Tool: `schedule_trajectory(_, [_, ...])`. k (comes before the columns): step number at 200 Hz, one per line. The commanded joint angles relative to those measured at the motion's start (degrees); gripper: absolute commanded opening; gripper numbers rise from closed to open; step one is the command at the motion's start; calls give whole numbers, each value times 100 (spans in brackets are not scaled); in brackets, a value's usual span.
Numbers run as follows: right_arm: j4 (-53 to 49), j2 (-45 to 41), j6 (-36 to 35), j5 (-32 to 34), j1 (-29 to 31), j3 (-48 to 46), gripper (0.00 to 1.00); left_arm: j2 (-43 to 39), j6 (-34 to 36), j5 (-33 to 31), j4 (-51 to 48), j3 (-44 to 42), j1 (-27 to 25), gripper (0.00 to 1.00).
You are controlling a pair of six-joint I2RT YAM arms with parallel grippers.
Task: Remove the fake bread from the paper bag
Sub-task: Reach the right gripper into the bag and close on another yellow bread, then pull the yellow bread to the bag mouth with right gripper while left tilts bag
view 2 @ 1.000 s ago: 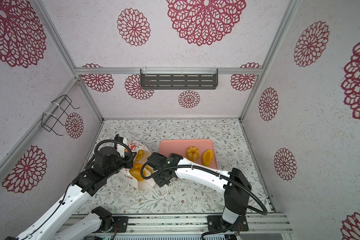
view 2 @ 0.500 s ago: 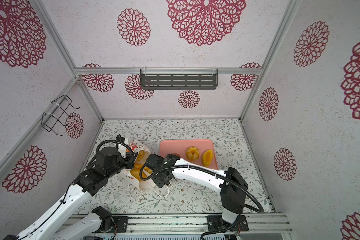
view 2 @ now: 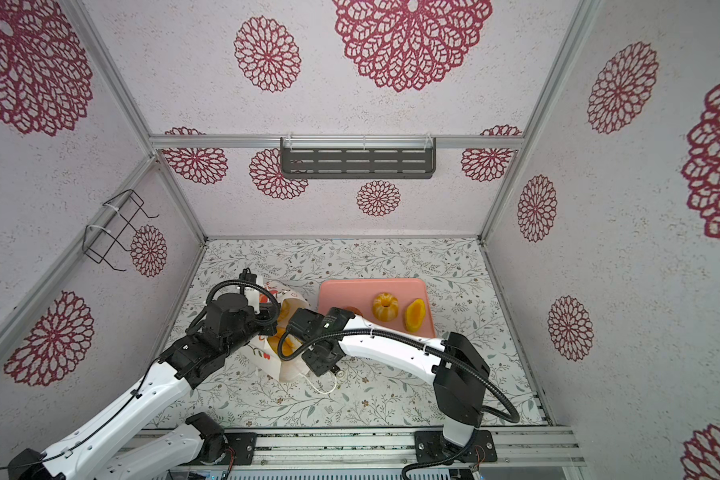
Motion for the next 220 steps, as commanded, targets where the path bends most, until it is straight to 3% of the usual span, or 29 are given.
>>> schedule_trajectory(1, [68, -306, 177, 21, 67, 197, 0, 123, -188, -399, 592, 4, -247, 0])
schedule_trajectory(138, [730, -2087, 1253, -50, 23, -1203, 0, 177, -743, -1735, 172, 120, -467, 0])
schedule_trajectory(187, [809, -2331, 1321, -248, 23, -1671, 0, 219, -816, -1719, 215, 128, -468, 0])
schedule_trajectory(220, [806, -2197, 1184, -262, 23, -1584, 23, 273, -792, -1648, 198, 174, -475, 0])
